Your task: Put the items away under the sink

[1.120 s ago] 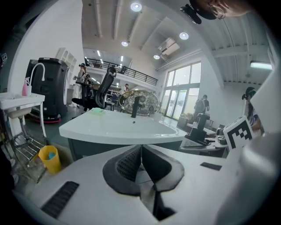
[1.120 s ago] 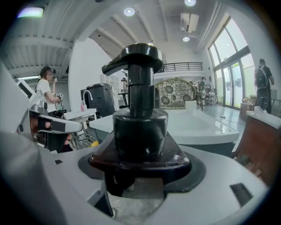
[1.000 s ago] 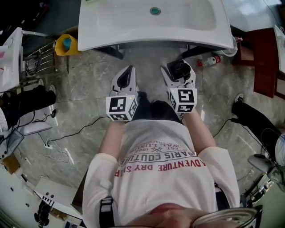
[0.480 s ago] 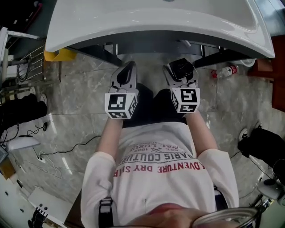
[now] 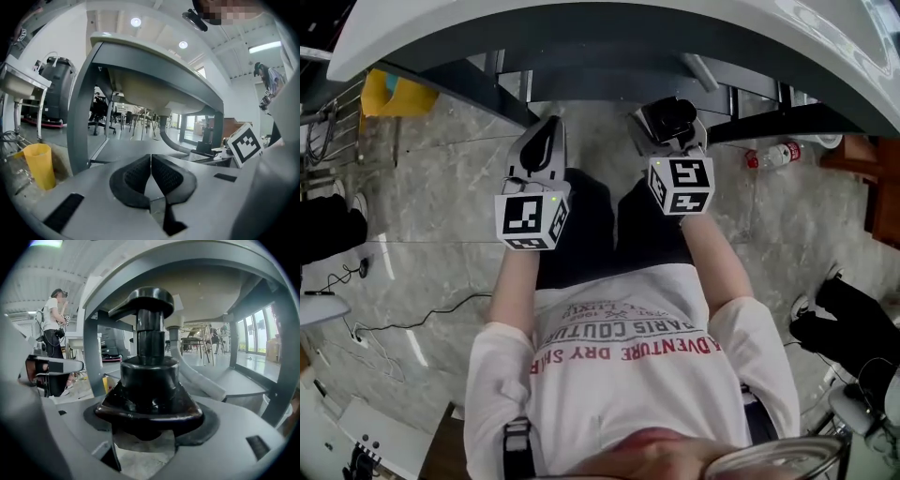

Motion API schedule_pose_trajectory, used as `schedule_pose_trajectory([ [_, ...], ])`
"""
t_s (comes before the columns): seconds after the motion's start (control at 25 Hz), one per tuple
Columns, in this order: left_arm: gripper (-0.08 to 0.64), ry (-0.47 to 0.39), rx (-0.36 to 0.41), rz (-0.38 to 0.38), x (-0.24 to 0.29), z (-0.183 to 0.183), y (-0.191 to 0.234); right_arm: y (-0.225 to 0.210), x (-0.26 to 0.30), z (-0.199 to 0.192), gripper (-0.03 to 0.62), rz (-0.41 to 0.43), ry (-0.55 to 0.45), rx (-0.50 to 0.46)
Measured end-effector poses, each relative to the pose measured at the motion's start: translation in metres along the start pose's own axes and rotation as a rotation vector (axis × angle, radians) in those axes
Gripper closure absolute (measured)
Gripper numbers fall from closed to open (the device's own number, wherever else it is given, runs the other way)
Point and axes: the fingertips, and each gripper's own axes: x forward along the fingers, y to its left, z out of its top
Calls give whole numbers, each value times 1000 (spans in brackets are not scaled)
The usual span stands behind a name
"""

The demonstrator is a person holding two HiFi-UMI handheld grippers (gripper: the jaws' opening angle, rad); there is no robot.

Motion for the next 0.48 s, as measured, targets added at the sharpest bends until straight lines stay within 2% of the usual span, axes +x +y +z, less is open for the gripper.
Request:
schedule_pose_trajectory([
  [0.48,532,1,-9,26,-6,-12,36,9,80,48,212,-7,-31,-46],
])
